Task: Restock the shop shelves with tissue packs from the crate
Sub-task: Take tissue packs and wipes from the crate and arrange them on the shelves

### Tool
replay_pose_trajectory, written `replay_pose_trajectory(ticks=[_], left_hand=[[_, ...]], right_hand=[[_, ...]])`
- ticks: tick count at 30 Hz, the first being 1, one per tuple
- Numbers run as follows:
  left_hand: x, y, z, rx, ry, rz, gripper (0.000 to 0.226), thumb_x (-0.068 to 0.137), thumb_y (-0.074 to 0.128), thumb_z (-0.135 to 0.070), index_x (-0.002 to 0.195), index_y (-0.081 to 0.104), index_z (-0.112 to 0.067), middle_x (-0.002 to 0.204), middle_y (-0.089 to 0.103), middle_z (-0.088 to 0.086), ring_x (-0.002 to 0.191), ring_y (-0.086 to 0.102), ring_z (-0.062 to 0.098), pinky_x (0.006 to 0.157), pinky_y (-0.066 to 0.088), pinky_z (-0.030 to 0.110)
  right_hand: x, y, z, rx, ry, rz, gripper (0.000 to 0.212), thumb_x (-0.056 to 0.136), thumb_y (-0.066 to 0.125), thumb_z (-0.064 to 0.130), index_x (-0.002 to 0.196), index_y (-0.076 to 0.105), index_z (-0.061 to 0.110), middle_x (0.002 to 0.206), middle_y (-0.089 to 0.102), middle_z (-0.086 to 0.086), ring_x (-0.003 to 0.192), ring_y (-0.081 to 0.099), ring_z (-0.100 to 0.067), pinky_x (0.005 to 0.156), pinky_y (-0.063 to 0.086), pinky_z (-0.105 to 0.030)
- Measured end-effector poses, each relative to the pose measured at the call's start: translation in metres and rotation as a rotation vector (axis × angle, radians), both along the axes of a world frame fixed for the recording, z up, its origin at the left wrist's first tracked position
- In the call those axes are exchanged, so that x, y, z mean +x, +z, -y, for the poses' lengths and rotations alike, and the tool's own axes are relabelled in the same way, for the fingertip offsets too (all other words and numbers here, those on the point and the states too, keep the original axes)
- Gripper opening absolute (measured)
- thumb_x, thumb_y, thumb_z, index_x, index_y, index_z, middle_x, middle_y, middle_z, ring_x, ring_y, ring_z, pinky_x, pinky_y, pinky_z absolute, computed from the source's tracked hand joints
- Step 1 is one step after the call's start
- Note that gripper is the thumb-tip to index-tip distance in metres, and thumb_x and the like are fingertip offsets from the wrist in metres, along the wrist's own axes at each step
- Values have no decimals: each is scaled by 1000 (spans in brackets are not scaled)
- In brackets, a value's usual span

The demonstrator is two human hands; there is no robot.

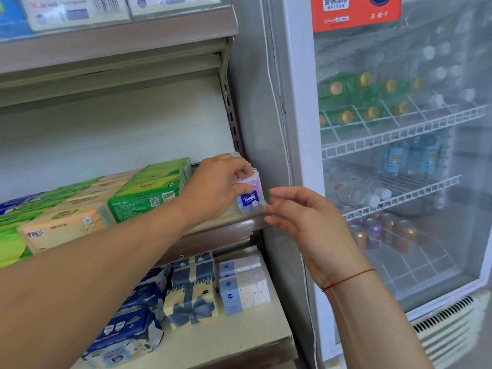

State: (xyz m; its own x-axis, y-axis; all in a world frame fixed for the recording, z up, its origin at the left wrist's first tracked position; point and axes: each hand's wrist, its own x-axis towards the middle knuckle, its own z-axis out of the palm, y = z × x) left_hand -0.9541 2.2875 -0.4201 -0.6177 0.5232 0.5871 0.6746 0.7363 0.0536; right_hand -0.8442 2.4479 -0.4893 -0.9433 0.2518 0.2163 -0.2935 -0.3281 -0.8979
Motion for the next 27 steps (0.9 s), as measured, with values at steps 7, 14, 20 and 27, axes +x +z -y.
replay_pose_trajectory(ticks=[7,14,20,27], left_hand=[[0,-8,-7,27,-26,-21,21,88,77,-34,106,74,-23,95,62,-11,84,53,3,77,40,14],[3,-12,-9,-19,39,-58,40,85,77,-47,119,69,-28,113,60,-3,105,52,18,89,46,33],[4,-13,-2,37,31,-6,37,83,80,-47,115,70,-29,105,57,-6,97,57,14,85,49,32],[-3,-17,-5,24,69,-40,35,85,79,-42,115,72,-26,101,52,-5,93,56,19,84,50,35]], right_hand=[[-3,-1,3,22,10,2,22,92,63,-2,107,73,10,107,76,-16,85,74,-19,98,57,-50],[-3,-1,3,0,5,-3,21,92,62,-3,105,74,9,103,76,-14,80,74,-16,97,57,-50],[-4,-2,3,7,-2,4,21,92,63,-2,106,74,10,108,75,-16,84,75,-18,98,57,-50],[-4,-3,6,3,0,1,20,92,64,-1,105,74,9,107,75,-16,84,74,-19,99,57,-50]])
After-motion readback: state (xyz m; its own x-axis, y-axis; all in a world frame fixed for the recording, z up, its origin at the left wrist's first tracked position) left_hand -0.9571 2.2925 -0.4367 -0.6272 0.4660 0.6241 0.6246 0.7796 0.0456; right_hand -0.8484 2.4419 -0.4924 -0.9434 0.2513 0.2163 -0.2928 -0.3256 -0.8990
